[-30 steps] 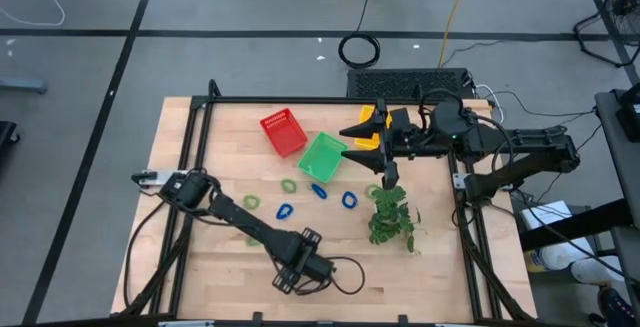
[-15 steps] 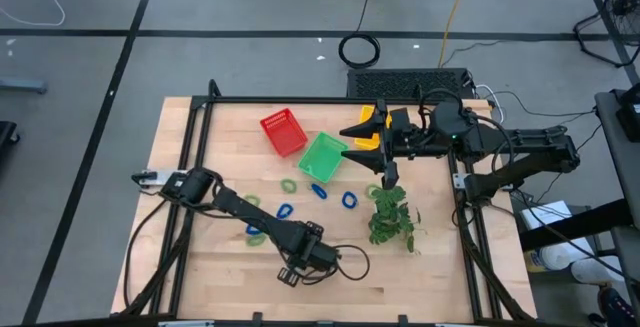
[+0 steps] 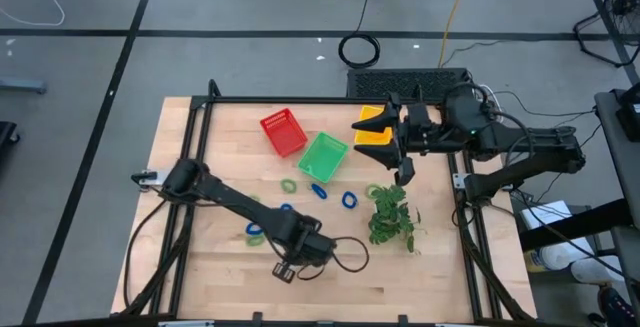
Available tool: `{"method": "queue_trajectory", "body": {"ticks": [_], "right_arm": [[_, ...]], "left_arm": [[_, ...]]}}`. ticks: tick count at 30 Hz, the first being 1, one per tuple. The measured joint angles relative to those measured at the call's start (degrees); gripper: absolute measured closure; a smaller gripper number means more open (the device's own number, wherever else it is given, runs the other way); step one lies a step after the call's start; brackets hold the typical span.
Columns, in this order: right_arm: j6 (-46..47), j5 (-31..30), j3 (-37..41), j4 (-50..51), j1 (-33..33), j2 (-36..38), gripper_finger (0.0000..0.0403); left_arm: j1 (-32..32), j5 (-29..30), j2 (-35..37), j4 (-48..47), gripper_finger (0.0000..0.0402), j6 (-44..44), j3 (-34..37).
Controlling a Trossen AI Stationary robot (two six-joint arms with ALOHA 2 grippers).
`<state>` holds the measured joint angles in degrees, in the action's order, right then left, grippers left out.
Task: Sort spring keychains
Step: Put the yellow spring keychain into the yellow bin
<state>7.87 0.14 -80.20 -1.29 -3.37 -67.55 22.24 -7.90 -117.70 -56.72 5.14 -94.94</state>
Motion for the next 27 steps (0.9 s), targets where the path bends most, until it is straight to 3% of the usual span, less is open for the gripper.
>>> {"method": "queue_trajectory", "body": {"ticks": [27], "right_arm": [[-2.6, -2.0, 0.0, -0.2, 2.3, 0.1, 0.019]], "left_arm": [[-8.7, 14.4, 38.0, 0.0, 0.0397, 1.5, -0.1]]}}
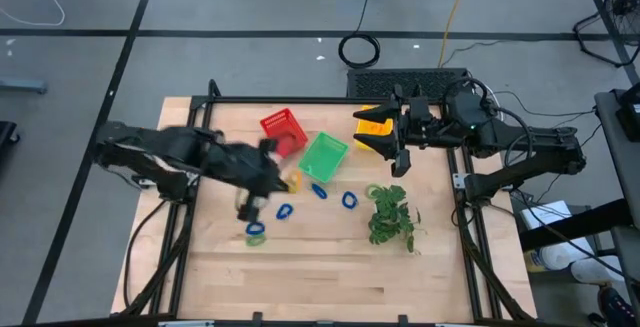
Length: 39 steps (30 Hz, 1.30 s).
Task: Sort spring keychains
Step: Put the yellow spring keychain into the yellow bin
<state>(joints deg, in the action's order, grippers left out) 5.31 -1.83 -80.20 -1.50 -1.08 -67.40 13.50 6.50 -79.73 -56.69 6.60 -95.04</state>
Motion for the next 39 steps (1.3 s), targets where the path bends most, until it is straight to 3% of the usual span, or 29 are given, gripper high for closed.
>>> {"method": "queue_trajectory", "body": {"ticks": [9, 17, 27, 39], "right_arm": [[-4.5, -3.1, 0.0, -0.9, 0.0, -0.6, 0.019], [-4.2, -4.2, 0.0, -5.5, 0.9, -3.9, 0.019], [-2.1, -2.6, 0.0, -9.5, 2.3, -7.7, 0.019], [-1.7, -0.7, 0.0, -9.9, 2.1, -8.4, 0.019]], "left_arm": [[-1.6, 3.1, 11.3, 3.7, 0.0397, -0.2, 0.0], [-1.9, 3.9, 16.3, 9.3, 0.0397, 1.5, -0.1], [-6.0, -2.5, 12.1, 18.2, 0.0397, 3.6, -0.1], [-11.8, -14.1, 4.4, 28.7, 0.0397, 2.7, -0.1]]}}
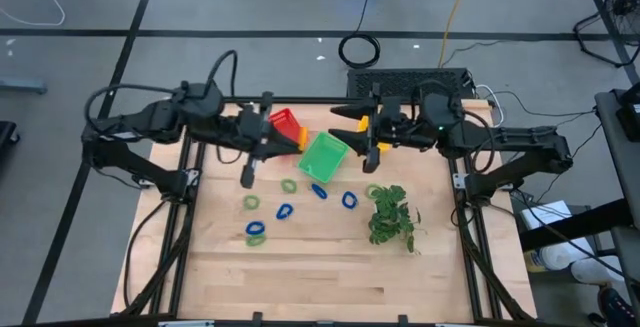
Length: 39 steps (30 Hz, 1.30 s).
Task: Sort spring keychains
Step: Put the yellow spring keychain into the yellow bin
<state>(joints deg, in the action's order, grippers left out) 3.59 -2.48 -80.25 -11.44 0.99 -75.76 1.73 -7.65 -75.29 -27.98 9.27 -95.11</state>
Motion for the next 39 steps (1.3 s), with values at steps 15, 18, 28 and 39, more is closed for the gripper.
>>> {"method": "queue_trajectory", "body": {"ticks": [15, 18, 28, 39], "right_arm": [[-1.7, 2.6, 0.0, 2.7, -2.6, -0.1, 0.019], [-1.7, 2.7, 0.0, 3.1, -3.2, -0.1, 0.019], [-2.1, 2.6, 0.0, 5.2, -3.8, -0.1, 0.0289], [-2.8, 2.6, 0.0, 4.2, -3.7, 1.0, 0.0396]], "left_arm": [[-0.6, -3.5, -7.1, 7.7, 0.0397, -2.1, 0.0], [-0.6, -4.5, -8.1, 10.1, 0.0397, -2.6, 0.0], [-0.6, -4.3, -8.2, 10.2, 0.0397, -4.9, 0.0], [-0.6, -4.3, -8.2, 9.8, 0.0381, -7.4, 0.0]]}}
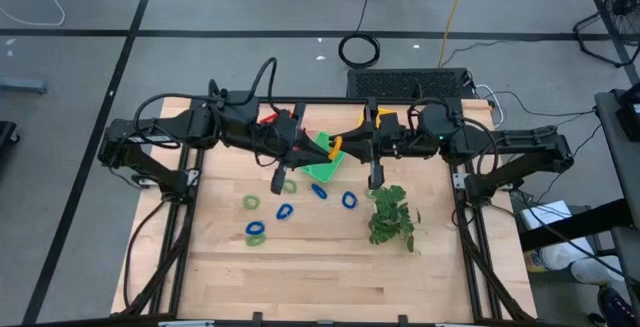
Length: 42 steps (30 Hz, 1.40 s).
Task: Sort spring keychains
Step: Put the yellow spring keychain into the yellow bin
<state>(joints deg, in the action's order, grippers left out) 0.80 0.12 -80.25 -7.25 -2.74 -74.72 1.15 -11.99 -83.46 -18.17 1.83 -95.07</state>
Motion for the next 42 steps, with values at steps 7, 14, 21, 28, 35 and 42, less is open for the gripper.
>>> {"method": "queue_trajectory", "body": {"ticks": [7, 14, 21, 28, 35, 42], "right_arm": [[3.2, 0.0, 0.0, 5.9, 1.6, 4.7, 0.04], [6.9, 0.0, 0.0, 15.6, 3.2, 9.7, 0.0402], [8.9, 0.0, -2.4, 26.1, 1.3, 11.2, 0.0402], [8.3, -3.3, -10.5, 38.3, -4.3, 7.3, 0.0402], [9.5, -10.6, -20.9, 51.6, -9.3, 1.0, 0.0403], [13.6, -12.1, -29.2, 67.8, -7.0, -5.7, 0.0403]], "left_arm": [[0.0, 3.2, 1.2, 0.1, 0.037, -2.6, -0.1], [-0.5, 4.7, 4.6, -1.2, 0.0291, -1.1, 0.0], [-1.3, 4.5, 8.6, -5.3, 0.0208, -1.8, -0.1], [-2.5, 4.6, 13.5, -9.4, 0.0177, -2.4, -0.1], [-3.1, 5.1, 16.4, -14.5, 0.0189, -3.1, 0.0], [-3.1, 5.6, 16.9, -15.6, 0.0201, -3.1, 0.0]]}}
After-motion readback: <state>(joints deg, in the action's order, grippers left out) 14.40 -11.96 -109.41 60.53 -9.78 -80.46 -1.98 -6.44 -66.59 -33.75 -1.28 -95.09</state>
